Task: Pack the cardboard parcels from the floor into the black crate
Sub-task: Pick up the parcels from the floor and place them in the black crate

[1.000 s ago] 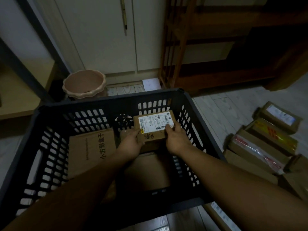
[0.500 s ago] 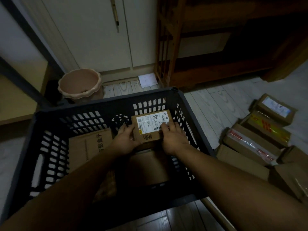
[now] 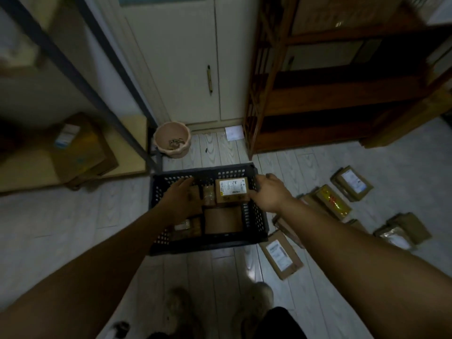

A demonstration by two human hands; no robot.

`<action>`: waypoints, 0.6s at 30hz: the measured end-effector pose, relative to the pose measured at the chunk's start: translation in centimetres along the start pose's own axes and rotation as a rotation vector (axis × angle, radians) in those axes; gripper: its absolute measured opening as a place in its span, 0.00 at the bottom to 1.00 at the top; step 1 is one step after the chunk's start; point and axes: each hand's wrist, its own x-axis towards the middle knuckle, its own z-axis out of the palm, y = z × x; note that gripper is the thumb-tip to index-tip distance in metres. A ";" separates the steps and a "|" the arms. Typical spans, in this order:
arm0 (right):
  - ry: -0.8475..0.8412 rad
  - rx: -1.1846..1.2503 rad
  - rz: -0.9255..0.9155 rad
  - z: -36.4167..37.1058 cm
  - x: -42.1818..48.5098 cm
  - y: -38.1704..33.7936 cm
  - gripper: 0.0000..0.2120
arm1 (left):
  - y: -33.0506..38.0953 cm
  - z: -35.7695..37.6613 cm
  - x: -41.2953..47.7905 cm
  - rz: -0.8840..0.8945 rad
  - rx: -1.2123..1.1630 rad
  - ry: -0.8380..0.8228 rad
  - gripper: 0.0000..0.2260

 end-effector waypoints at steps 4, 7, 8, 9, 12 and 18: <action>-0.018 -0.018 -0.042 -5.3 -8.1 -2.7 0.26 | 2.2 -3.5 -9.7 -0.066 -0.080 0.109 0.32; -0.040 -0.037 -0.075 -7.3 -12.6 -4.1 0.27 | 3.1 -4.6 -15.3 -0.076 -0.071 0.149 0.29; -0.037 -0.036 -0.083 -7.7 -14.0 -4.5 0.28 | 3.5 -4.9 -17.0 -0.074 -0.074 0.176 0.25; -0.023 -0.030 -0.092 -8.0 -15.4 -4.9 0.28 | 3.8 -5.1 -18.6 -0.068 -0.065 0.199 0.24; 0.047 -0.008 -0.120 -8.4 -19.9 -5.8 0.29 | 3.6 -5.4 -22.7 -0.017 -0.029 0.260 0.28; 0.157 -0.083 -0.172 -9.2 -30.5 -5.9 0.29 | 4.7 -5.3 -30.7 0.097 -0.048 0.258 0.33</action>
